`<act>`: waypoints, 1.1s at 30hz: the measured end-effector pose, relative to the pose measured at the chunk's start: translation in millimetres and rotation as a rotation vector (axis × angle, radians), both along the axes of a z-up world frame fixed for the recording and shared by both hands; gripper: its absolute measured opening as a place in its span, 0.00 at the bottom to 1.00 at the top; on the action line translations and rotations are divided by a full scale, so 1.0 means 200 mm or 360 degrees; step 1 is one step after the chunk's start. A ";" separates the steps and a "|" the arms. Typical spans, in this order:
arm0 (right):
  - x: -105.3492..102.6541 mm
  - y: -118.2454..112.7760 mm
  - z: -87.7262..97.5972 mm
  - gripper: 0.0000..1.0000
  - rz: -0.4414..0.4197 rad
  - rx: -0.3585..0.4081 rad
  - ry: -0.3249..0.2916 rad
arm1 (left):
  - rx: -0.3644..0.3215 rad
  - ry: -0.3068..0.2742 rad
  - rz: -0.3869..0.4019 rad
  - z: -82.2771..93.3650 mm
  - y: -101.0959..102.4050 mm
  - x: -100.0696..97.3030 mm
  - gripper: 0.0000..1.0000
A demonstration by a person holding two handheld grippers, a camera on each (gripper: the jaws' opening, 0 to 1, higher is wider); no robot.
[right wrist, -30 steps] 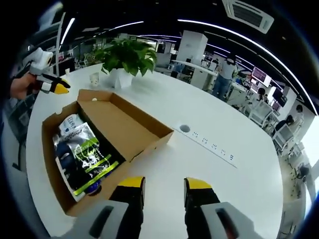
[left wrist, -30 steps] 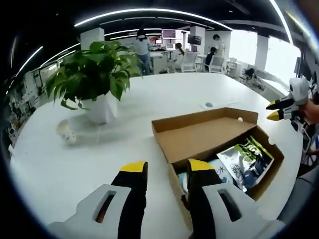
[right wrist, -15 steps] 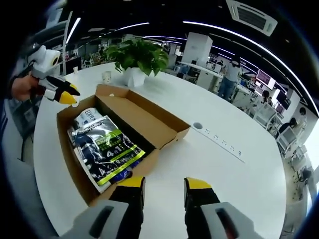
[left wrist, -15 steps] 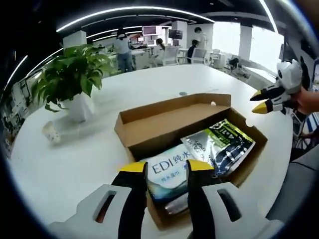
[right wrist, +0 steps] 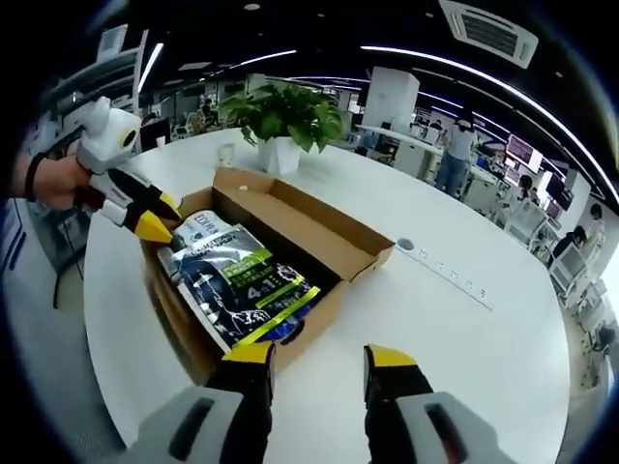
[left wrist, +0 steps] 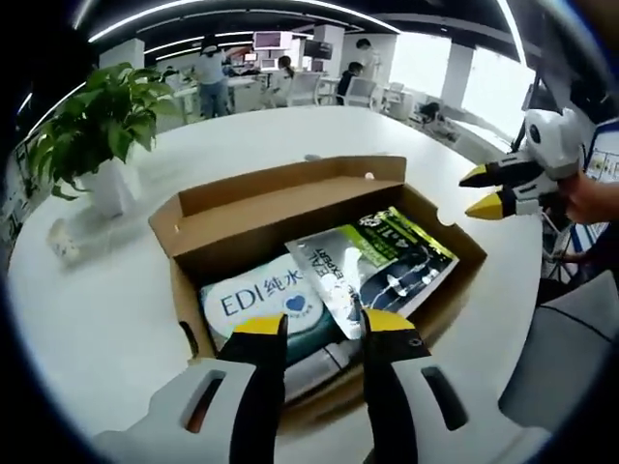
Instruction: Operate the shoe box by opening the lid, removing the specified soft item, and placing it in the target area until the item is outside and the box remains undamaged.
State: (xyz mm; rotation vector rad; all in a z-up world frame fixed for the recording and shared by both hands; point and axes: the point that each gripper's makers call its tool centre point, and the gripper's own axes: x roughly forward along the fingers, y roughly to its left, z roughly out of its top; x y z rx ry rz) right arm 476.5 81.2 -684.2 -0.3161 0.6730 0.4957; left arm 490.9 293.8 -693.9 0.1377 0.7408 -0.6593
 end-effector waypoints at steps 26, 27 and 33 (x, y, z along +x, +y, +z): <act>-0.23 0.04 -0.01 0.44 0.0062 0.0061 0.0031 | -0.0167 0.0402 0.0189 -0.15 -0.08 -0.04 0.09; -0.24 0.04 -0.02 0.44 0.0064 0.0056 0.0039 | -0.0165 0.0398 0.0193 -0.15 -0.07 -0.03 0.08; -0.24 0.06 -0.01 0.44 0.0064 0.0073 0.0041 | -0.0151 0.0371 0.0205 -0.13 -0.07 -0.02 0.02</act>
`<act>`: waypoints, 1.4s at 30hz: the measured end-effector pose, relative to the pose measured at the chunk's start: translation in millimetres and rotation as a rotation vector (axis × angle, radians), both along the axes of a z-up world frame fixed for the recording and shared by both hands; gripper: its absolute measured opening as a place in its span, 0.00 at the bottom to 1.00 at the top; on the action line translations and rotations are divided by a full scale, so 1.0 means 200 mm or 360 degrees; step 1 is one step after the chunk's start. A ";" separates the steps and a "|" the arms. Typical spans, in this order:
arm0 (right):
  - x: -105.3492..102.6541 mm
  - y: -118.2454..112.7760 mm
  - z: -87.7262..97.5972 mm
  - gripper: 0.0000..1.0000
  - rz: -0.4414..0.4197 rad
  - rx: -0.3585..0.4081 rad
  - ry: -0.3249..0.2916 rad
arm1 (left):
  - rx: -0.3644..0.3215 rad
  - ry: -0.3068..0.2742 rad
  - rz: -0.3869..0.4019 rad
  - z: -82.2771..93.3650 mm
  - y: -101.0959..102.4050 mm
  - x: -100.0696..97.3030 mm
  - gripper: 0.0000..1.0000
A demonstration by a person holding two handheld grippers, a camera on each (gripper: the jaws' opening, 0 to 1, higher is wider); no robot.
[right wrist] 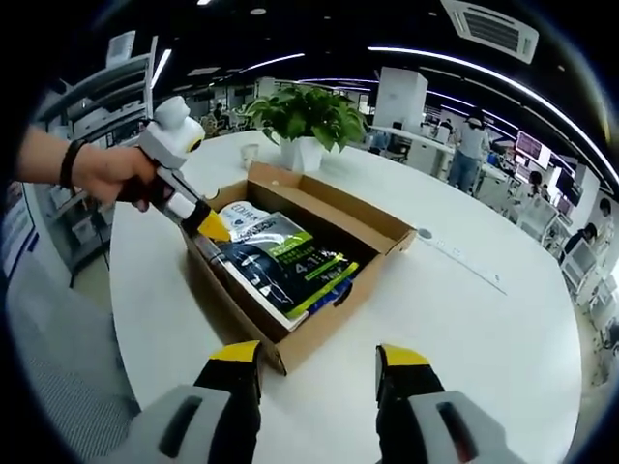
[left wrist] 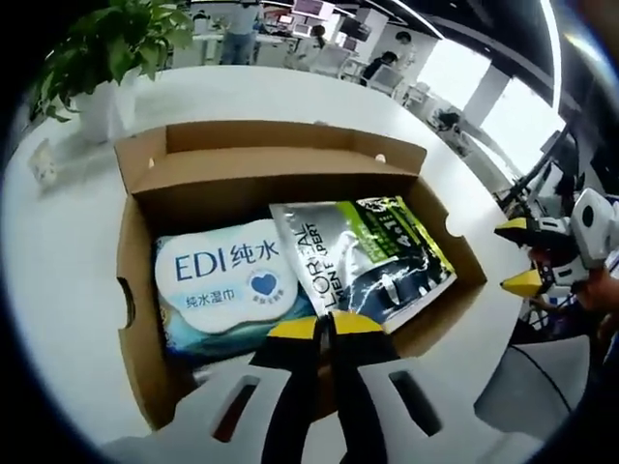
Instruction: Operate the shoe box by opening the lid, removing the specified soft item, and placing it in the target area until the item is outside and the box remains undamaged.
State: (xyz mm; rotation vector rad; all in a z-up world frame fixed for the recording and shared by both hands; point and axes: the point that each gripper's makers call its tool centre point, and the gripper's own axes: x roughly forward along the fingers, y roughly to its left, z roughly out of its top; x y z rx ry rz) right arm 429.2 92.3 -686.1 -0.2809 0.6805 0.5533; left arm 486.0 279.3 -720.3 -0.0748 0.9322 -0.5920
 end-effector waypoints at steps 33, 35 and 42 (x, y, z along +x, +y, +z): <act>0.19 0.26 -0.02 0.35 0.0084 0.0145 0.0163 | 0.0067 -0.0035 0.0014 0.00 0.07 0.01 0.01; 0.23 0.28 -0.03 0.35 0.0075 0.0149 0.0172 | 0.0078 -0.0042 0.0009 0.00 0.07 0.01 0.01; 0.30 0.34 -0.06 0.34 0.0067 0.0150 0.0270 | 0.0097 -0.0045 -0.0002 -0.02 0.08 0.00 0.01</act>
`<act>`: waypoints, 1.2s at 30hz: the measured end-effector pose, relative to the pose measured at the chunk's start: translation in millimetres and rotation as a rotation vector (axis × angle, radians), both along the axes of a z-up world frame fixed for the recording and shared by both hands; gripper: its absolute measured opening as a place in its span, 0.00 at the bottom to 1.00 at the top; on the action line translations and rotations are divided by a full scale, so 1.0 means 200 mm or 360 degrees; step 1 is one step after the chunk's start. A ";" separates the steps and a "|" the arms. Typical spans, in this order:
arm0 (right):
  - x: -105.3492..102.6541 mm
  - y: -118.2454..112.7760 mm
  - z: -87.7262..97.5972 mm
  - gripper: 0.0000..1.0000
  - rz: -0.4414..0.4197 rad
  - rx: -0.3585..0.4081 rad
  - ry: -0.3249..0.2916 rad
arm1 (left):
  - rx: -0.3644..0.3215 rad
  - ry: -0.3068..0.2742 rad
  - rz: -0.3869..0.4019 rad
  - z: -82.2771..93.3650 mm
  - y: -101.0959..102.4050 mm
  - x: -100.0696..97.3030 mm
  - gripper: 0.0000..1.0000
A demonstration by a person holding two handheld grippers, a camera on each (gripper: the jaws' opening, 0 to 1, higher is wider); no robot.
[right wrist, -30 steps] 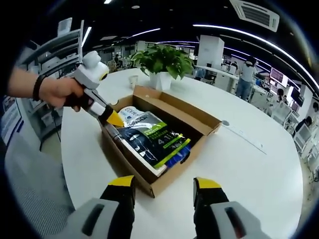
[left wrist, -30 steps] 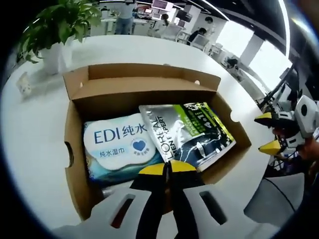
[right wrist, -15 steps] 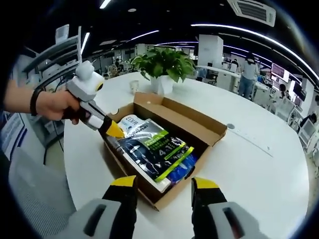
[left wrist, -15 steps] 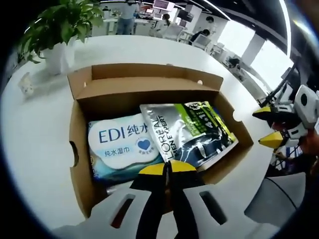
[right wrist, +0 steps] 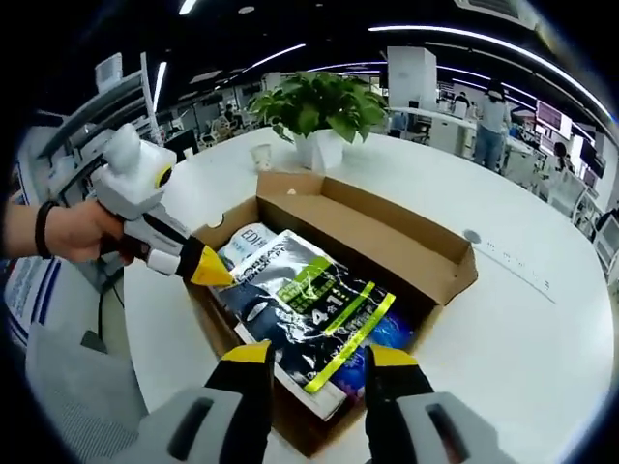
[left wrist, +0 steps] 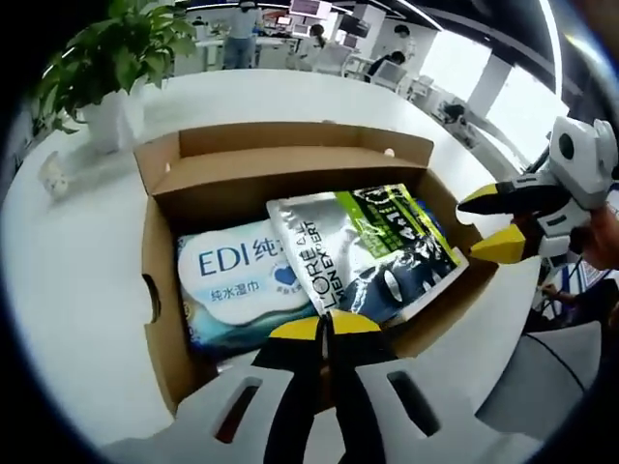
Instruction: Operate the shoe box by opening the lid, removing the specified soft item, and placing it in the target area until the item is outside and the box remains undamaged.
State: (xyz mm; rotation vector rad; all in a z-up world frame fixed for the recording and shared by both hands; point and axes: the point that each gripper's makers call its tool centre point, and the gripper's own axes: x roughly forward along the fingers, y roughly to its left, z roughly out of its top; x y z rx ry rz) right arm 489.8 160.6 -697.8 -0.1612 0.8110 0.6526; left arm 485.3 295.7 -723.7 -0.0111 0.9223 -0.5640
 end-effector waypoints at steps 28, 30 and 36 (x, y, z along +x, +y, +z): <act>0.12 0.01 -0.16 0.20 -0.0285 0.0189 0.0273 | 0.0008 0.0004 -0.0009 -0.05 0.03 0.03 0.01; 0.12 0.01 -0.16 0.16 -0.0296 0.0185 0.0255 | 0.0013 -0.0001 -0.0012 -0.05 0.03 0.04 0.01; 0.14 -0.01 -0.13 0.01 -0.0321 0.0168 0.0179 | 0.0023 -0.0006 -0.0010 -0.05 0.03 0.03 0.01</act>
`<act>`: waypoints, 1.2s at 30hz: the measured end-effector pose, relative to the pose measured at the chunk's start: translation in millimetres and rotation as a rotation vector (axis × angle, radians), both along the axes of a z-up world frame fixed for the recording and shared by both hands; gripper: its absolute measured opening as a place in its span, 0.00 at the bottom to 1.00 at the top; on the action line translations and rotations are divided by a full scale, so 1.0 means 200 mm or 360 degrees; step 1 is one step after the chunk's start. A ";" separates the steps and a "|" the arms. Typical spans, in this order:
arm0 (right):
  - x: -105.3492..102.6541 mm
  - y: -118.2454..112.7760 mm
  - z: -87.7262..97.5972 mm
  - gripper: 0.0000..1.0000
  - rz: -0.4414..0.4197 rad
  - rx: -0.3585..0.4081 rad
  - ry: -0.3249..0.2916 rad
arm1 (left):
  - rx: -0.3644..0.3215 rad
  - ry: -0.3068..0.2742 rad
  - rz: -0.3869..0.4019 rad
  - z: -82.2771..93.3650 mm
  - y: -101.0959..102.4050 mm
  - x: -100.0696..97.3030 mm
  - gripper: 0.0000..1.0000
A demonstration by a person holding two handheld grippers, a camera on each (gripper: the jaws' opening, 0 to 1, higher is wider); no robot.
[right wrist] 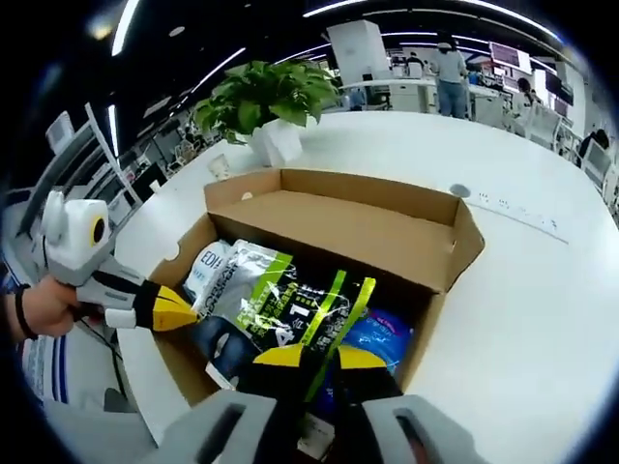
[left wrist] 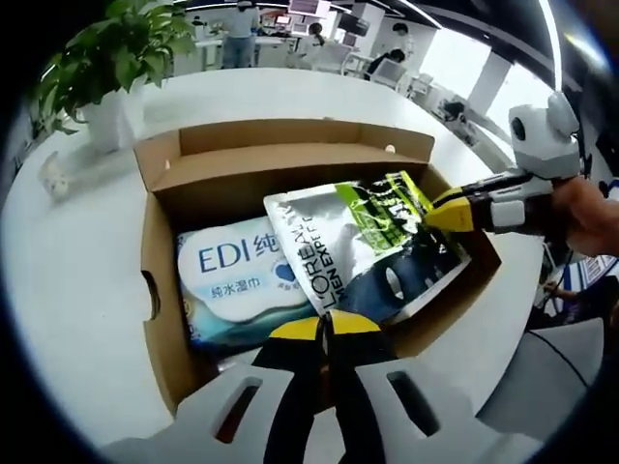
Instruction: Operate the shoe box by opening the lid, removing the specified soft item, and placing it in the target area until the item is outside and the box remains undamaged.
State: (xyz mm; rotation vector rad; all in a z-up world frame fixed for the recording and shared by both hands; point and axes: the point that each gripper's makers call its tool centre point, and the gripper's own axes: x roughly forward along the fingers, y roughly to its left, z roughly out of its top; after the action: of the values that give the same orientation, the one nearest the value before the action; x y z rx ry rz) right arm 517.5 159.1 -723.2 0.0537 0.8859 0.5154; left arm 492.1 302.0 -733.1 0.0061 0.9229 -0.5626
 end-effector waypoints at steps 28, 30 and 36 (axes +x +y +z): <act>-0.05 -0.08 0.15 0.00 -0.0134 0.0177 -0.0051 | -0.0063 -0.0154 -0.0027 0.20 -0.08 0.01 0.01; -0.05 -0.10 0.17 0.00 -0.0143 0.0188 -0.0060 | -0.0062 -0.0180 -0.0046 0.23 -0.10 0.01 0.01; -0.08 -0.17 0.24 0.00 -0.0157 0.0195 -0.0101 | -0.0071 -0.0227 -0.0104 0.31 -0.18 -0.03 0.01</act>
State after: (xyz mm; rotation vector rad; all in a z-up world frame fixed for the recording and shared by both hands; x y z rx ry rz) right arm 502.1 125.2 -676.0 0.1911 0.7852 0.4763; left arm 485.9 265.7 -670.1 0.0355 0.7736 -0.6351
